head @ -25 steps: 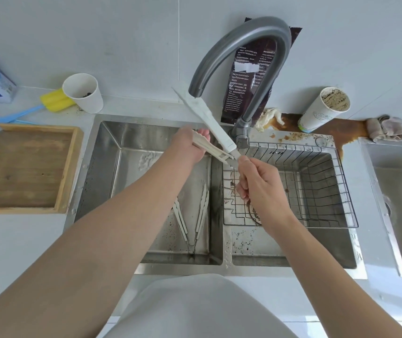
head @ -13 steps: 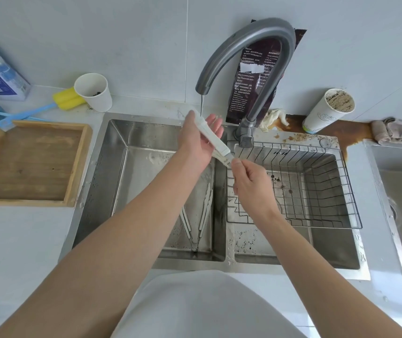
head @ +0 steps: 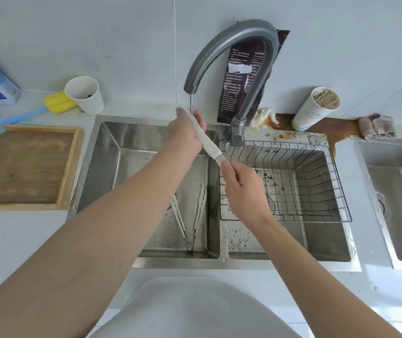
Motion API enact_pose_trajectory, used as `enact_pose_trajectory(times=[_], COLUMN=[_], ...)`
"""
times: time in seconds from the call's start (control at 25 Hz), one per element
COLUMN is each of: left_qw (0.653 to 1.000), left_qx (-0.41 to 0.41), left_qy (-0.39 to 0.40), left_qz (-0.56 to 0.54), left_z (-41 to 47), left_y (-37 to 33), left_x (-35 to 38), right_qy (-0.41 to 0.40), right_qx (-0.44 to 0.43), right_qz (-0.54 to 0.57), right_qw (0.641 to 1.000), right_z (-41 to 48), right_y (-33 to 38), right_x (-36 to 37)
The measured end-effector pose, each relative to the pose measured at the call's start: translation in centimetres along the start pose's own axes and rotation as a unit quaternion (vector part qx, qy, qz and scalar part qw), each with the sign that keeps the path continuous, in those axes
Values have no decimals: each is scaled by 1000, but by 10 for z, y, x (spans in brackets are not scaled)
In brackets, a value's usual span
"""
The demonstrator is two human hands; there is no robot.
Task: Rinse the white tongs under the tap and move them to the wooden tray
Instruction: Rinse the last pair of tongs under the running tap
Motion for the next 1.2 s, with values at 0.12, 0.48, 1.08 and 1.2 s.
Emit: enact_pose_trajectory(times=[0.12,0.48,1.08,1.2], left_qw=[998,998,997,997], left_qx=[-18,-28,-55,-38], left_qy=[27,36,33,15], left_qz=[58,50,40,66], left_z=[-3,7,12,11], left_y=[26,9,17,5], left_x=[6,6,3,0], right_qy=[-20,10,17,22], right_qx=[1,-33,-73,-106], right_qz=[-16,-9,-29,-82], right_qw=[1000,999,997,991], right_z=[16,-5,-9,-14], right_y=[10,6,24,29], right_x=[-1,3,4,1])
Point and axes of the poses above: each hand's wrist, its own z-axis towards the middle knuckle, its own x-axis out of the palm, y = z × x, the point moved 10 cm from there along z, towards the middle knuckle, and after that the axes turned 1 degree about -x, right-handed, at the moved point
